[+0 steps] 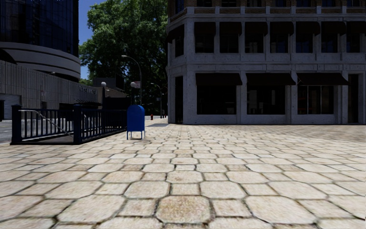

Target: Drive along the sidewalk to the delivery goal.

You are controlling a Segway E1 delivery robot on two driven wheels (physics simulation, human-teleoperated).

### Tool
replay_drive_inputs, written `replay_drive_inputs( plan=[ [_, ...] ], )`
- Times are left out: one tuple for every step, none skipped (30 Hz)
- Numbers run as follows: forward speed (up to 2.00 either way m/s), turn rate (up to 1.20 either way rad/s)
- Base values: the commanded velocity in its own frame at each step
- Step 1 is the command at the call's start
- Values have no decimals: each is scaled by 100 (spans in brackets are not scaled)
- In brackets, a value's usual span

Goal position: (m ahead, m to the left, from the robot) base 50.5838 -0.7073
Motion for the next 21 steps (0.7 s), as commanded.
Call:
replay_drive_inputs(
  plan=[
    [200,0],
    [200,0],
    [200,0],
    [200,0],
    [200,0],
    [200,0],
    [200,0],
    [200,0],
    [200,0],
    [200,0],
    [200,0],
    [200,0],
    [200,0],
    [200,0],
    [200,0],
    [200,0],
    [200,0],
    [200,0],
    [200,0],
    [200,0],
    [200,0]
  ],
)
